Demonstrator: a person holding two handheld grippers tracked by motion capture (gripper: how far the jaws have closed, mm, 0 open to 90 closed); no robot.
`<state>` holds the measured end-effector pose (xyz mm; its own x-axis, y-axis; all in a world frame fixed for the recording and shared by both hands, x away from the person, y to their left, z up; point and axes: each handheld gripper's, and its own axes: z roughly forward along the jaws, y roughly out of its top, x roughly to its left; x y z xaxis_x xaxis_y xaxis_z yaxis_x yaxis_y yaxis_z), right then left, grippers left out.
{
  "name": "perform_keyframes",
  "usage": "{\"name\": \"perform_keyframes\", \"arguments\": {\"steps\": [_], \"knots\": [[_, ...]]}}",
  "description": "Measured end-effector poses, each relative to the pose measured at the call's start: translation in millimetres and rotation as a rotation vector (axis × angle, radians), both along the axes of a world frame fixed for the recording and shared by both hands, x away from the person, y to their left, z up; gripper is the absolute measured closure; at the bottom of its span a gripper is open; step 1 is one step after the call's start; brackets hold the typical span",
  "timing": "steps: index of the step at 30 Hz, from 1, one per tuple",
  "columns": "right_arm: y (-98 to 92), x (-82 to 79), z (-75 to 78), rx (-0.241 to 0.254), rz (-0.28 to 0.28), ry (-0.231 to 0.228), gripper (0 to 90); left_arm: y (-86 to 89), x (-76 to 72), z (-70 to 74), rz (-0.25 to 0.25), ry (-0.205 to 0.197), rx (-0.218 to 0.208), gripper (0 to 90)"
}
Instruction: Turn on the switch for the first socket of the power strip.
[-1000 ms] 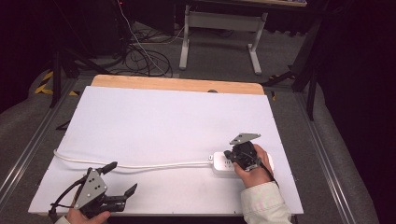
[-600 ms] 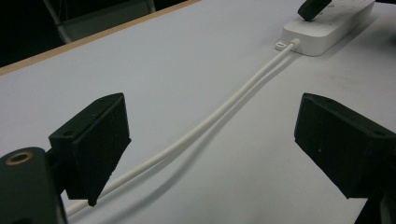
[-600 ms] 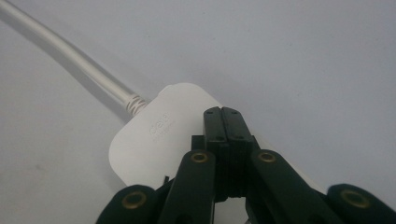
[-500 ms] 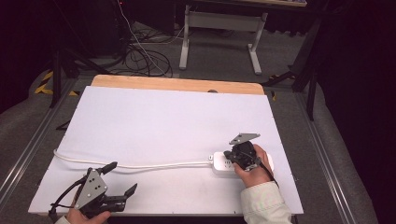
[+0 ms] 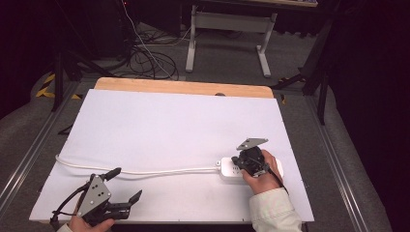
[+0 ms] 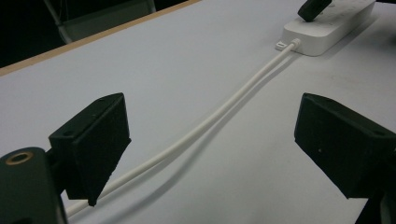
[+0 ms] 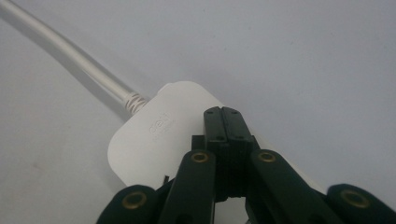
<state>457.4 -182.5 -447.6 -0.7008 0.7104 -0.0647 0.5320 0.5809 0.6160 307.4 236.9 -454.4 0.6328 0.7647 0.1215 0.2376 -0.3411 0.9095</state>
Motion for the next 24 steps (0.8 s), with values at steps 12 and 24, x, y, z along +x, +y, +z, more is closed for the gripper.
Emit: {"name": "perform_keyframes", "arguments": {"steps": [12,24], "knots": [[-0.4,1.0,-0.3,0.006,-0.004,0.011,90.0,0.0,0.0,-0.1,0.0,0.0,0.003,10.8],[-0.5,1.3,-0.8,0.007,-0.006,0.014,90.0,0.1,0.1,-0.1,0.001,-0.002,0.001,10.8]]}}
